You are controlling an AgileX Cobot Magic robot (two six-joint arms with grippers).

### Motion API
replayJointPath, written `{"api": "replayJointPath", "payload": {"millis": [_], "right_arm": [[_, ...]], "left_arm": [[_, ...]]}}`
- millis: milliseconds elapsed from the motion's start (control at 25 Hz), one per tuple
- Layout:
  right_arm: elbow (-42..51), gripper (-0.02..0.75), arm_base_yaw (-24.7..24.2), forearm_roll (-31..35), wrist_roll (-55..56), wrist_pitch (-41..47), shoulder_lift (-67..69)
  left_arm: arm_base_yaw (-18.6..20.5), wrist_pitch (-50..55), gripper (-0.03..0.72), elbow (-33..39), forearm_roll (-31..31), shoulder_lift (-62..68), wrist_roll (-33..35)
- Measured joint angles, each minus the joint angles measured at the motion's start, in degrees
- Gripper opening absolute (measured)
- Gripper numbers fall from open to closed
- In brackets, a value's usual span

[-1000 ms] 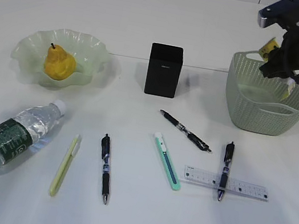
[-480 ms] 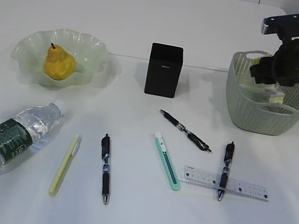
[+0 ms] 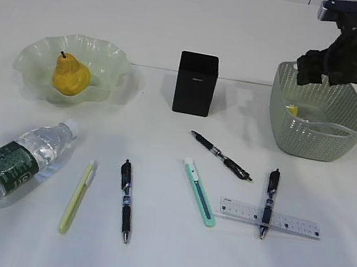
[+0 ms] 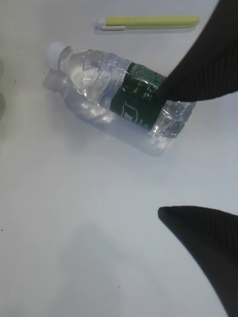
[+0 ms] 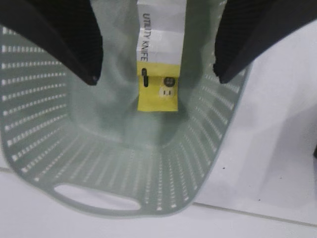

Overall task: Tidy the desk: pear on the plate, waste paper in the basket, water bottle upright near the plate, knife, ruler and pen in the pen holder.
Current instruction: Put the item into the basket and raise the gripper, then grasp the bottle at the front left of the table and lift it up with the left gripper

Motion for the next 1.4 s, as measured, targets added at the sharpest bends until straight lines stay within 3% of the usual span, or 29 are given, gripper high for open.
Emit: {"api": "replayJointPath", "payload": {"millis": [480, 840, 1160, 1400], "right_arm": [[-2.8, 0.526, 0.0, 1.7, 3.8, 23.4, -8.2], [-2.5, 0.525, 0.0, 5.0, 9.1, 30.4, -23.0], [12.0, 0.525, 0.0, 5.4, 10.0, 33.2, -35.0], [23.7, 0.496, 4.8, 4.3, 10.0, 33.9, -40.6]], "left_arm": [[0.0, 0.0, 0.466, 0.0, -0.1, 0.0, 0.0], [0.0, 2.3, 0.467, 0.0, -0.1, 0.0, 0.0], [-0.7, 5.0, 0.466, 0.0, -0.7, -2.0, 0.0], [-6.9, 5.2, 0.466, 0.0, -0.5, -2.9, 0.4]]}}
